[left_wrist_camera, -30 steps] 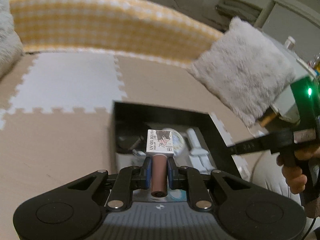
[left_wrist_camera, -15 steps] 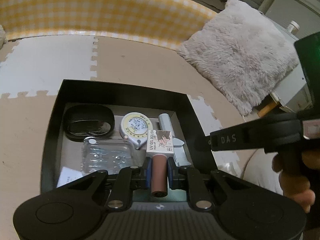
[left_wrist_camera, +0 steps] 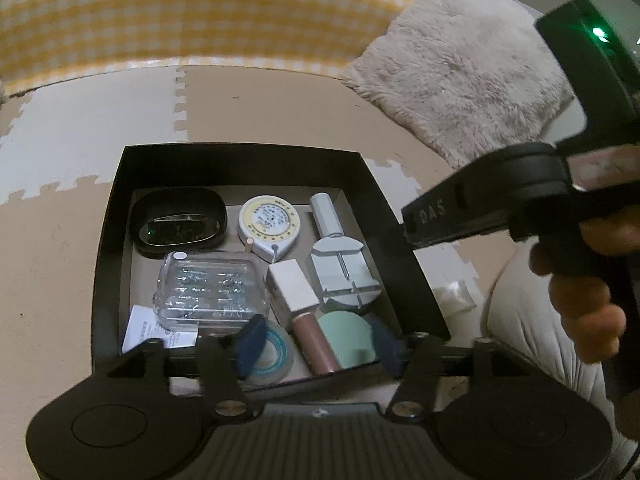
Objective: Organize rigid objects
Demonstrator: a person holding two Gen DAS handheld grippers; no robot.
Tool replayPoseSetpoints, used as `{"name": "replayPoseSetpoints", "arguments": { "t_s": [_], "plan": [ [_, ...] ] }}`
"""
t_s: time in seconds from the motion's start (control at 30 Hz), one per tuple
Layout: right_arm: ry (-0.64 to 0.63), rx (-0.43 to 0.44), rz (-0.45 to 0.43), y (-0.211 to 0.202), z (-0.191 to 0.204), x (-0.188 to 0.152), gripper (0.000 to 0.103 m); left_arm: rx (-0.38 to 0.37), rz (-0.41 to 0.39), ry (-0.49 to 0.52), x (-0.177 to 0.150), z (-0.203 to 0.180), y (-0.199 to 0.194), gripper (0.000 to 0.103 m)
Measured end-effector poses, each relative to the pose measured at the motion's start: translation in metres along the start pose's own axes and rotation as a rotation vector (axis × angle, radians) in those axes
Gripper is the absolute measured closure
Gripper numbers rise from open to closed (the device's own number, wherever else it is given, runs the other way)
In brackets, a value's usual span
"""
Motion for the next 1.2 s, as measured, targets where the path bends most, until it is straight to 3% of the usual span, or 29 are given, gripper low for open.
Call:
{"name": "replayPoseSetpoints", "arguments": {
  "t_s": [0.1, 0.37, 0.93, 1.03, 1.2],
  "plan": [
    [0.001, 0.001, 0.000, 0.000, 0.000, 0.000, 0.099, 0.000, -0.005, 0.016, -0.001, -0.001, -0.006, 0.017],
    [0.000, 0.001, 0.000, 0.000, 0.000, 0.000, 0.099, -0.012, -0.012, 0.027, 0.000, -0.005, -0.022, 0.000],
    [0.010, 0.001, -0.005, -0.004, -0.002, 0.000, 0.098, 0.052, -0.027, 0.042, 0.005, -0.002, -0.059, 0.000],
    [0.035, -0.008, -0.024, -0.014, -0.005, 0.000, 0.085, 0.071, -0.041, 0.047, 0.007, 0.001, -0.071, 0.000],
    [0.070, -0.020, -0.056, -0.043, -0.008, 0.004, 0.077, 0.101, -0.071, 0.045, 0.011, 0.007, -0.097, 0.000]
  ]
}}
Point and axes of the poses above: each gripper's, at about its wrist camera, not at the fingertips, and y roughly the way its jaws point, z to its left, x to its top, the point moved 5 cm from there along y, roughly the way its jaws point, and after that the axes turned 15 degrees about -x, right-handed, at the moved point
